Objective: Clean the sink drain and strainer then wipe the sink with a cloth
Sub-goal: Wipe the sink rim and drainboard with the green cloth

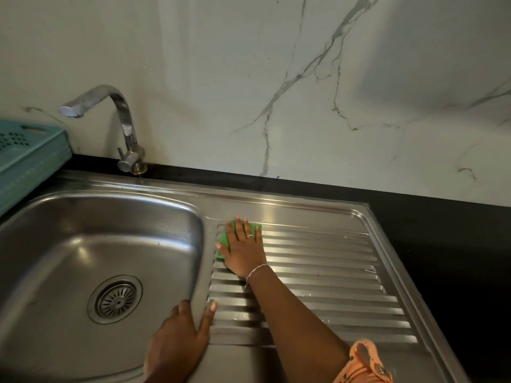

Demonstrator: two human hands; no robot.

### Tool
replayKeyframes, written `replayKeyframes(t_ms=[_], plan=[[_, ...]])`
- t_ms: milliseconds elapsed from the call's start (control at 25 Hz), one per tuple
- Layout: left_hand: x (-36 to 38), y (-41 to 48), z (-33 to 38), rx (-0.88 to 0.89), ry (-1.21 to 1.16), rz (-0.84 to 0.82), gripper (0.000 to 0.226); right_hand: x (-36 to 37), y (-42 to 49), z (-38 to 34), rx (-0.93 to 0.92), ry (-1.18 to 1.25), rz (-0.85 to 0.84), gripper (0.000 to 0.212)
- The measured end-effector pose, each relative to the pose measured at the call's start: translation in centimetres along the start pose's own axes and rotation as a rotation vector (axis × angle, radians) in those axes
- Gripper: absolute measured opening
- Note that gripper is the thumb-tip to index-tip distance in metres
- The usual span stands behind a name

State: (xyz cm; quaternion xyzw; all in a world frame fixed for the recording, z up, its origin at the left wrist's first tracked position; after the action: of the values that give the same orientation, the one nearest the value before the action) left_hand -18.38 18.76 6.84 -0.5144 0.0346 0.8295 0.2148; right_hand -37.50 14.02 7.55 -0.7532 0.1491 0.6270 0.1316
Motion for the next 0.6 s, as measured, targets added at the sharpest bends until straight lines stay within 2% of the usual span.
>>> replayKeyframes(t_ms=[240, 600], plan=[[0.1, 0.4, 0.1, 0.018, 0.0, -0.017, 0.052, 0.6, 0.9, -3.1, -0.094, -0.036, 0.0, 0.063], [-0.2, 0.4, 0.2, 0.02, 0.013, -0.019, 0.048, 0.2, 2.2, -4.5, -0.128, -0.043, 0.004, 0.066]])
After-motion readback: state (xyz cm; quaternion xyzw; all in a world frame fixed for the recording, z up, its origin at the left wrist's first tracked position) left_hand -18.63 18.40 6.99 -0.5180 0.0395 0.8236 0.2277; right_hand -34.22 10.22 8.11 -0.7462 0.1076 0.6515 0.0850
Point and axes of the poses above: each hand's wrist, its own y-axis towards the middle knuckle, its own x-axis out of the palm, z = x × y, the point moved 9 cm from there along y, towards the middle knuckle, and after that the axes turned 2 degrees about z, right-handed, at the moved point
